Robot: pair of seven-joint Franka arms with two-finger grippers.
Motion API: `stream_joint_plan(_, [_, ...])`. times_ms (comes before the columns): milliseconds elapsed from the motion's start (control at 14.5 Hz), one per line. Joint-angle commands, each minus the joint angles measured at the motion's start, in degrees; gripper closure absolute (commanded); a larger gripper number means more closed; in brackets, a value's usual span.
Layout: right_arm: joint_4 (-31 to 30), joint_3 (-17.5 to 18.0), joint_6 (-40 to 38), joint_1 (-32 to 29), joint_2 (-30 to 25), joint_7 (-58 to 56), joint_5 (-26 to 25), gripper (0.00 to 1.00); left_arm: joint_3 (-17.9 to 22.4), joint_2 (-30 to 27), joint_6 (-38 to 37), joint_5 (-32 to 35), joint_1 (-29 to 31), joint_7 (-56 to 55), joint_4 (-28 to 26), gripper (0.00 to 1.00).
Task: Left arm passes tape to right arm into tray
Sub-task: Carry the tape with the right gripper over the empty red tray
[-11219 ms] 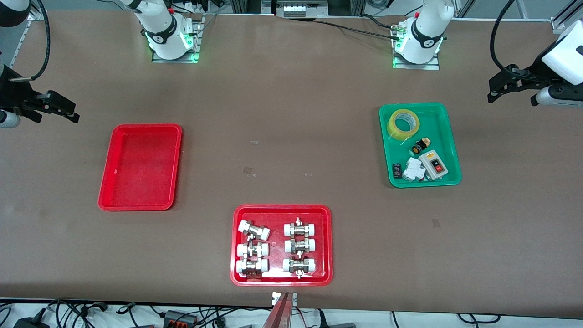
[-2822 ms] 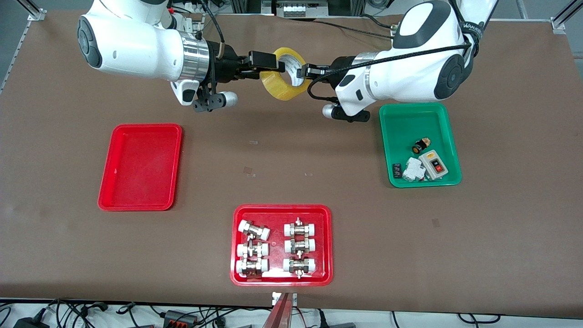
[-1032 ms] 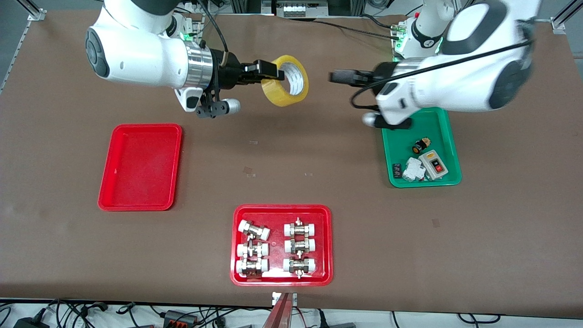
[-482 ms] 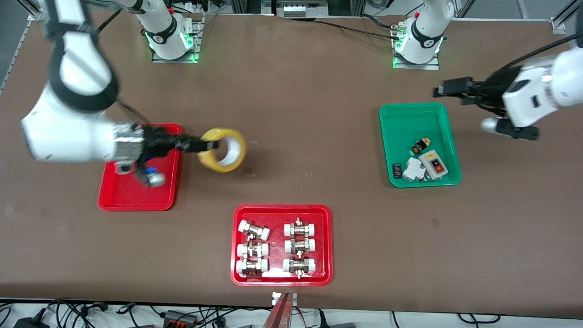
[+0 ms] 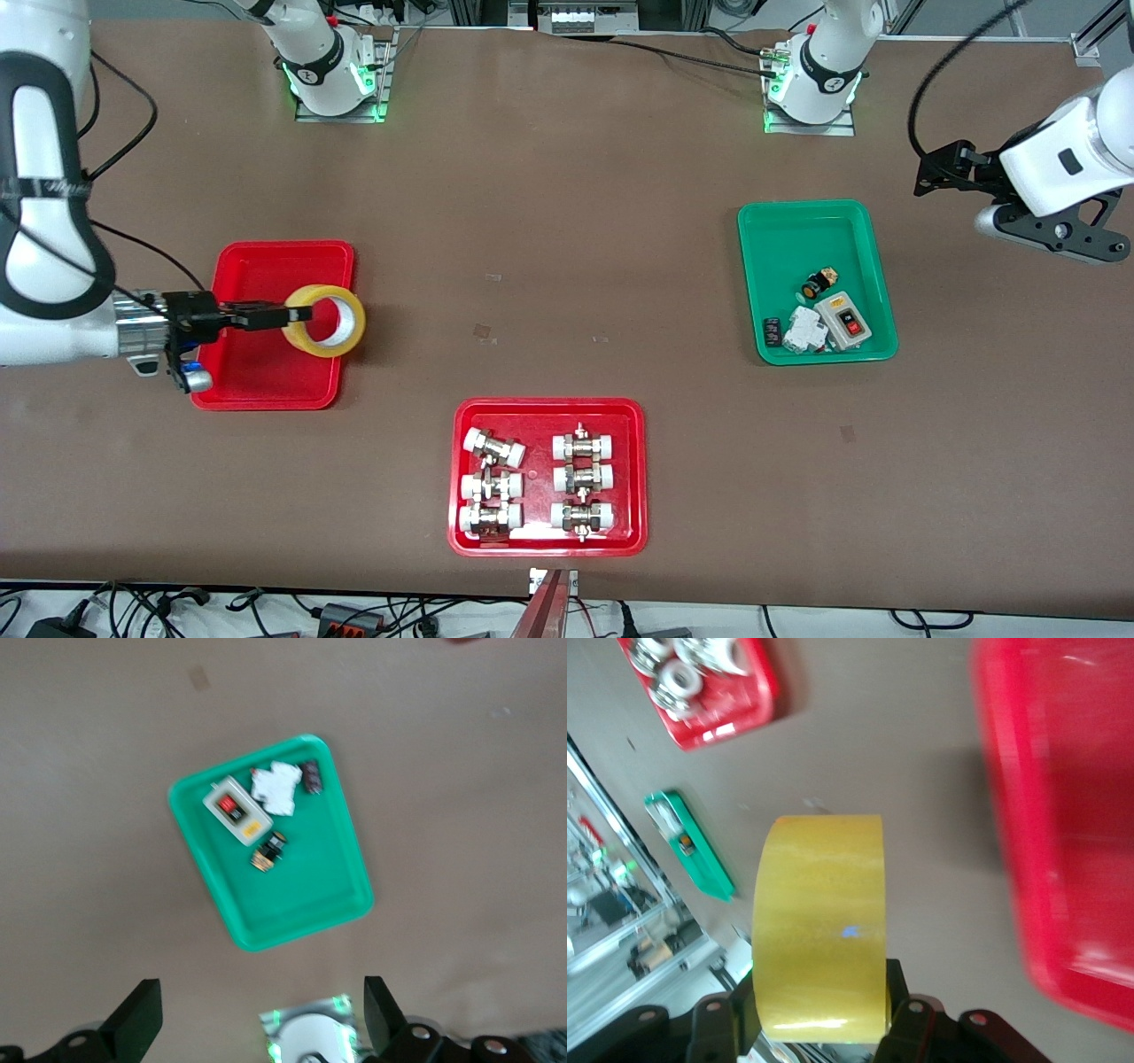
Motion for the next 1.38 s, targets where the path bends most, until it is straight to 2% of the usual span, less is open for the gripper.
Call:
stream_joint_plan(0, [0.1, 1.38, -3.3, -6.4, 1.93, -9.71, -3.53, 0.82, 9.26, -0.4, 4.59, 1.83, -6.86, 2.03, 0.91, 0.0])
stream_joint_plan(138, [0.19, 1.38, -3.75, -9.22, 3.87, -13.94, -3.9, 0.82, 11.49, -1.71, 5.84, -2.45, -6.98, 1.95, -0.66, 0.0])
stream_joint_plan(344, [0.54, 1.38, -2.96, -10.73, 6.5, -18.69, -3.72, 0.82, 13.86, -10.57, 15.91, -4.59, -6.97, -0.86, -14.95, 0.0])
stream_joint_plan(413, [0.71, 1.38, -2.44, -10.81, 7.64, -19.84, -3.29, 0.82, 14.22, -11.64, 16.47, -4.59, -6.97, -1.65, -16.12, 0.0])
stream_joint_plan(688, [0.72, 1.47, 0.03, -10.82, 9.85, -22.57, -2.76, 0.82, 14.39, -11.38, 16.39, -4.15, -7.5, -2.19, -14.2, 0.0])
stream_joint_plan(895, [0.72, 1.47, 0.38, -10.82, 10.91, -23.89, -1.79, 0.8, 16.67, -11.56, 14.28, -3.88, -9.78, -2.45, -13.42, 0.0])
stream_joint_plan(964, [0.72, 1.38, 0.38, -10.82, 10.82, -23.81, -1.79, 0.64, 17.55, -11.56, 13.41, -3.8, -10.48, -2.36, -13.15, 0.0])
stream_joint_plan(1032, [0.72, 1.46, 0.47, -10.73, 10.91, -23.81, -1.79, 0.01, 17.73, -11.47, 11.83, -3.27, -10.84, -2.45, -12.8, 0.0])
stream_joint_plan(1170, [0.63, 1.38, 0.73, -10.82, 11.0, -23.81, -1.87, 0.0, 17.56, -11.13, 11.38, -0.38, -10.84, -2.54, -12.27, 0.0])
stream_joint_plan(1308, [0.45, 1.38, 1.61, -10.38, 11.08, -23.89, -2.66, 0.0, 17.21, -10.51, 11.2, -0.8, -10.75, -2.54, -12.01, 0.0])
